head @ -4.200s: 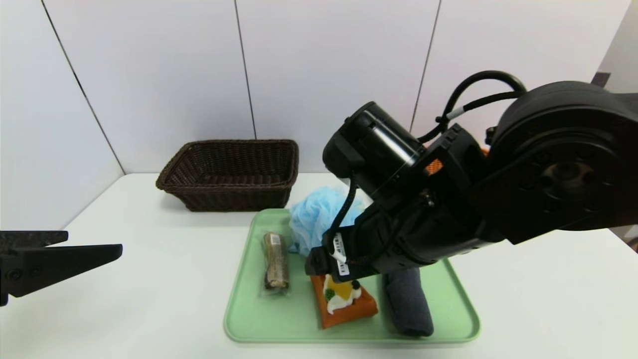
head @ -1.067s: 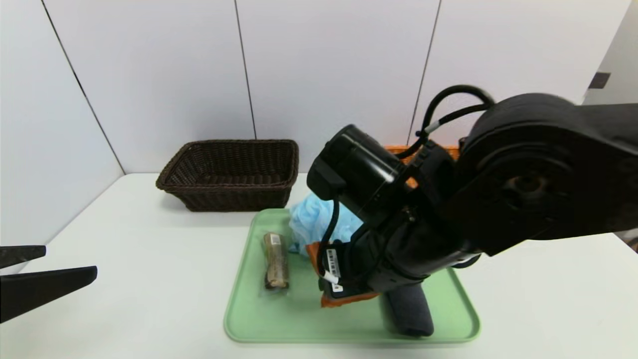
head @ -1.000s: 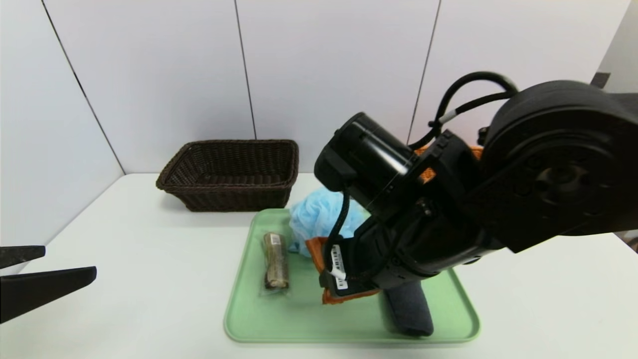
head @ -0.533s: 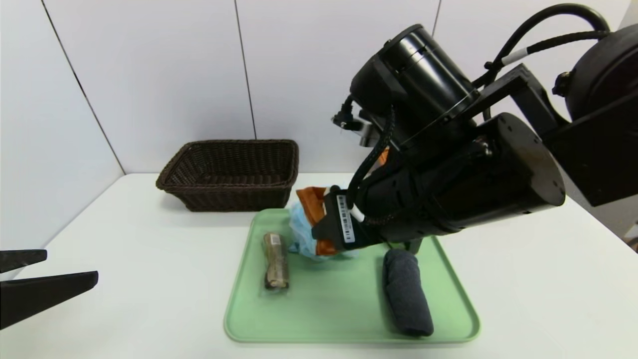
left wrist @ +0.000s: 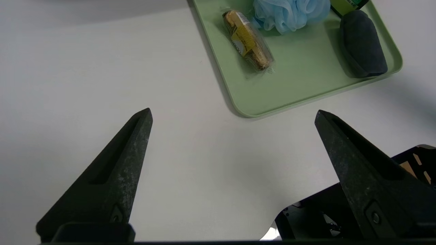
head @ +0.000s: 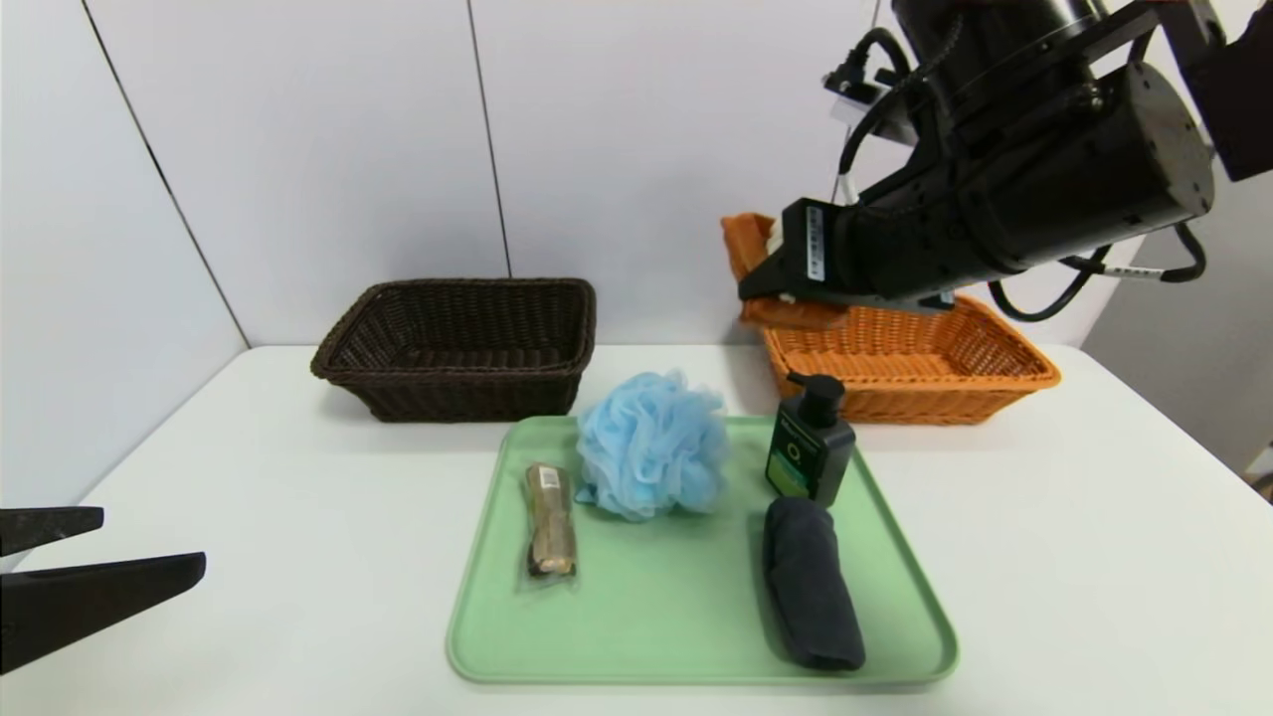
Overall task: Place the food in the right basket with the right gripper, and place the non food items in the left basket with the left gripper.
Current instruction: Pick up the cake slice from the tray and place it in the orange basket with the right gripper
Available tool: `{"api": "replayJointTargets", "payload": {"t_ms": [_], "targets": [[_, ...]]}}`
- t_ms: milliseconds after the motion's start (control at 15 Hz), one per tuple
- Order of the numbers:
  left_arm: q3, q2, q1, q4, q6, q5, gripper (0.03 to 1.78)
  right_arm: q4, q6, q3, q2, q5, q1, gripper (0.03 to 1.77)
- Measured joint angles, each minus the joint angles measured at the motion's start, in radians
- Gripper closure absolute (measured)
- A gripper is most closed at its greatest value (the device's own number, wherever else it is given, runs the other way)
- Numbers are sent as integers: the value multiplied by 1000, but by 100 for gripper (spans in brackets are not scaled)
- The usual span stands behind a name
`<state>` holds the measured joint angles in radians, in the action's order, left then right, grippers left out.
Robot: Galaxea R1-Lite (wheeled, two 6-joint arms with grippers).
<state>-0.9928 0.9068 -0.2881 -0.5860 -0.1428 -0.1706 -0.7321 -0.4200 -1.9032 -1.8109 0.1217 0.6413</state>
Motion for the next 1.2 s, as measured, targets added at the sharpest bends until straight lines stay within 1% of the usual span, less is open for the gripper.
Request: {"api": "replayJointTargets", "payload": {"t_ms": [267,400,533,933,1200], "targets": [[0,7,-24,10,-3,0,12,4,54,-8,-35,-8,-188,91],[0,9,-27,11,-4,0,12,13,61,-17,-86,-19,-267,91],[-1,9,-28,10,-4,-1,12,52,62,-36,-146,-36,-333,91],[8,12,-38,13,-8,-1,12,224,61,-49,-319,-31,-464,91],[7,18,-43,13,-6,-1,12,266,63,-50,-390,-29,-530,91]]}}
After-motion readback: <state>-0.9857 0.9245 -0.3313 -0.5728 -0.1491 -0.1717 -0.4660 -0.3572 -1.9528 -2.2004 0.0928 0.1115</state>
